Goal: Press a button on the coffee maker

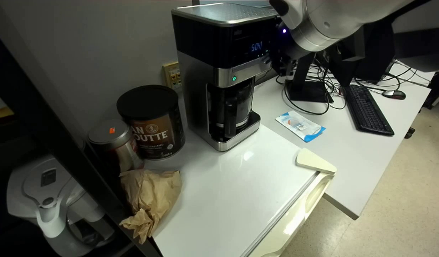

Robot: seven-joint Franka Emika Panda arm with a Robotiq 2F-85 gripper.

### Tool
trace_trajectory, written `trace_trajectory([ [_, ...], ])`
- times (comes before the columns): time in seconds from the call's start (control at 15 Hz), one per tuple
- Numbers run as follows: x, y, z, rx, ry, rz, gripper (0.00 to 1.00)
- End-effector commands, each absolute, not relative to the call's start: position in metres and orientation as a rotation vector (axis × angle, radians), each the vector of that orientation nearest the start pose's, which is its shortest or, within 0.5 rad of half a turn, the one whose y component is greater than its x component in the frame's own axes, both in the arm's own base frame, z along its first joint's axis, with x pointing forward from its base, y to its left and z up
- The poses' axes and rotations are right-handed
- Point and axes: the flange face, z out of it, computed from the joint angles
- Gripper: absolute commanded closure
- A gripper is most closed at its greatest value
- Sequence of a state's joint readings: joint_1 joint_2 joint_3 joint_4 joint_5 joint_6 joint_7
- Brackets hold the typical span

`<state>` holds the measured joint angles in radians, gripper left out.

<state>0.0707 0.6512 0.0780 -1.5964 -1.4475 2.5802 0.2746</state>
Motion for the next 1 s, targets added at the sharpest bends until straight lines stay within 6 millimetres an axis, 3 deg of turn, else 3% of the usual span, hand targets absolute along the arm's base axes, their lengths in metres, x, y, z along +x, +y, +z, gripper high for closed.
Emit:
trace_trajectory([
  [0.0, 0.719, 0.121, 0.278, 1.953, 1.137, 0.587, 1.00],
  [0.2, 0.708, 0.126, 0.275, 1.945, 1.172, 0.581, 1.00],
  [0.6, 0.657, 0.150, 0.251, 1.800, 1.367, 0.522, 1.00],
  [0.93, 0.623, 0.157, 0.242, 1.714, 1.466, 0.450, 1.00],
])
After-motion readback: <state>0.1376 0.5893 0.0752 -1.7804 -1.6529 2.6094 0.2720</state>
